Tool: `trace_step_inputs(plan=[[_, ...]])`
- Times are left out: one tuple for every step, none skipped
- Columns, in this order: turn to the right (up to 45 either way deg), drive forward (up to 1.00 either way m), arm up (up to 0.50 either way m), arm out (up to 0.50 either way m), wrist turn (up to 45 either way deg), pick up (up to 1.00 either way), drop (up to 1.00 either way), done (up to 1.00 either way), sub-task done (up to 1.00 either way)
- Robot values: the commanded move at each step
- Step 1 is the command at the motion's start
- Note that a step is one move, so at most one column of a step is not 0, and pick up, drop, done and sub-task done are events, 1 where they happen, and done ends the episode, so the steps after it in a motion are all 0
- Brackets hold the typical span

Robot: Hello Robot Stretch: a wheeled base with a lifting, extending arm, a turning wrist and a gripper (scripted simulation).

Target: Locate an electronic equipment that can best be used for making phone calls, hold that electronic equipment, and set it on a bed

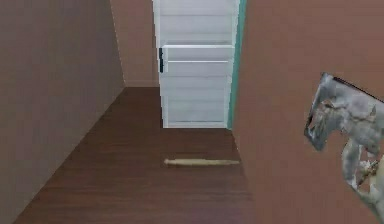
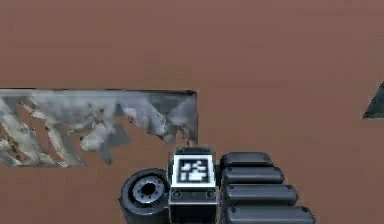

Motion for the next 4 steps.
trace_step_inputs(plan=[[0.0,0.55,0.0,0.0,0.0,0.0,0.0,0.0,0.0],[-42.0,0.0,0.0,0.0,0.0,0.0,0.0,0.0,0.0],[0.0,1.0,0.0,0.0,0.0,0.0,0.0,0.0,0.0],[-15.0,0.0,0.0,0.0,0.0,0.0,0.0,0.0,0.0]])
